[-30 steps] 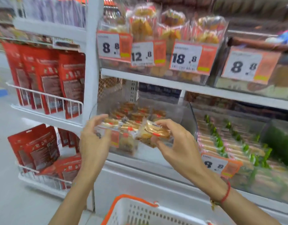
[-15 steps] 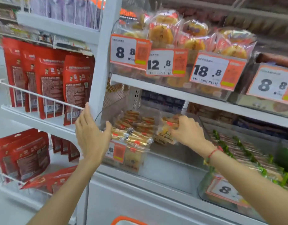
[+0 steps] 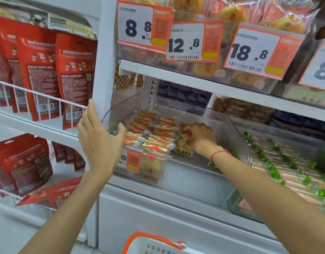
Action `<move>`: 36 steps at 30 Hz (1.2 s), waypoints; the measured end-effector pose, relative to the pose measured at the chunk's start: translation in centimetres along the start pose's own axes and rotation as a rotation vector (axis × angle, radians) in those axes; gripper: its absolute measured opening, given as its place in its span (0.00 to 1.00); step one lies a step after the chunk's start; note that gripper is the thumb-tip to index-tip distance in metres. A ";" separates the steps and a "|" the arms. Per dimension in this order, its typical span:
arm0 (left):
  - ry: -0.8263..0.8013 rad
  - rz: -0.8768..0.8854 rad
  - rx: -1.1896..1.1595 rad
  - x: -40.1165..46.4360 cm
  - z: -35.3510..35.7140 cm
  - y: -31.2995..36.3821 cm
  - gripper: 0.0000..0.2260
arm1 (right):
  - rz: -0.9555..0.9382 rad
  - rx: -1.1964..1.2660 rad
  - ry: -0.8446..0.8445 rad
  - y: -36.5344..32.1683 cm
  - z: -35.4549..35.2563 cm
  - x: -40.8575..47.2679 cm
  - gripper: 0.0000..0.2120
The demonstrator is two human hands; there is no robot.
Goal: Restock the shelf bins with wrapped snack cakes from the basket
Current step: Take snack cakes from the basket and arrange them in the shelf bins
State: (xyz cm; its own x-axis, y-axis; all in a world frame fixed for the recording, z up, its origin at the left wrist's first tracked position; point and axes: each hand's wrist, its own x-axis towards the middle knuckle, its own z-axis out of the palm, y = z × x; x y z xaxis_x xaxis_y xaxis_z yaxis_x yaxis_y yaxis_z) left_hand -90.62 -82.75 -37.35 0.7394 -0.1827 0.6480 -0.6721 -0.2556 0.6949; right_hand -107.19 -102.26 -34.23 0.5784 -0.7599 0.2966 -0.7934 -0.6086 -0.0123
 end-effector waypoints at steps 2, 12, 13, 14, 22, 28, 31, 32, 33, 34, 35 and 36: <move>-0.005 0.000 -0.001 -0.1 0.0 0.1 0.36 | -0.051 -0.031 -0.013 -0.1 0.0 0.2 0.19; -0.001 0.007 -0.003 -0.3 0.1 0.1 0.36 | -0.160 0.024 -0.001 0.1 0.6 0.2 0.14; -0.005 0.007 -0.001 -0.3 0.1 0.1 0.36 | -0.165 0.030 -0.013 0.1 0.6 0.1 0.15; -0.007 0.006 0.000 -0.4 0.0 0.1 0.36 | -0.168 0.040 -0.016 0.2 0.5 0.1 0.16; -0.005 0.014 0.143 -0.2 -0.6 0.5 0.34 | -0.165 -0.007 -0.211 0.3 -0.5 -0.4 0.34; -0.068 0.020 0.078 -2.5 -2.5 2.8 0.29 | -0.213 0.062 -0.153 0.7 -4.8 -4.2 0.22; -0.107 0.103 -0.100 -5.7 -3.8 5.6 0.22 | -0.284 0.098 -0.023 0.9 -6.9 -8.1 0.09; -0.120 0.132 -0.139 -6.9 -4.3 6.5 0.19 | -0.306 0.118 0.023 1.0 -7.4 -9.7 0.06; -0.139 0.163 -0.161 -7.9 -4.7 7.2 0.17 | -0.332 0.142 0.070 1.0 -7.7 -11.3 0.04; -0.170 0.191 -0.167 -9.0 -5.2 7.8 0.14 | -0.356 0.173 0.111 1.2 -7.8 -13.0 0.02; -0.204 0.218 -0.162 -10.0 -5.6 8.2 0.12 | -0.379 0.205 0.142 1.4 -7.7 -14.6 0.02; -0.250 0.235 -0.150 -10.8 -6.0 8.4 0.10 | -0.394 0.227 0.154 1.6 -7.4 -16.0 0.02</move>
State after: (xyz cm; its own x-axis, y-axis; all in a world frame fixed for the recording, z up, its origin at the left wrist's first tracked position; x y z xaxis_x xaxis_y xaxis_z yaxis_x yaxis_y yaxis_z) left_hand -104.52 -77.19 -36.63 0.5384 -0.4511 0.7118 -0.8090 -0.0403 0.5864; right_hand -119.15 -89.40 -31.89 0.7784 -0.4293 0.4580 -0.4481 -0.8909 -0.0736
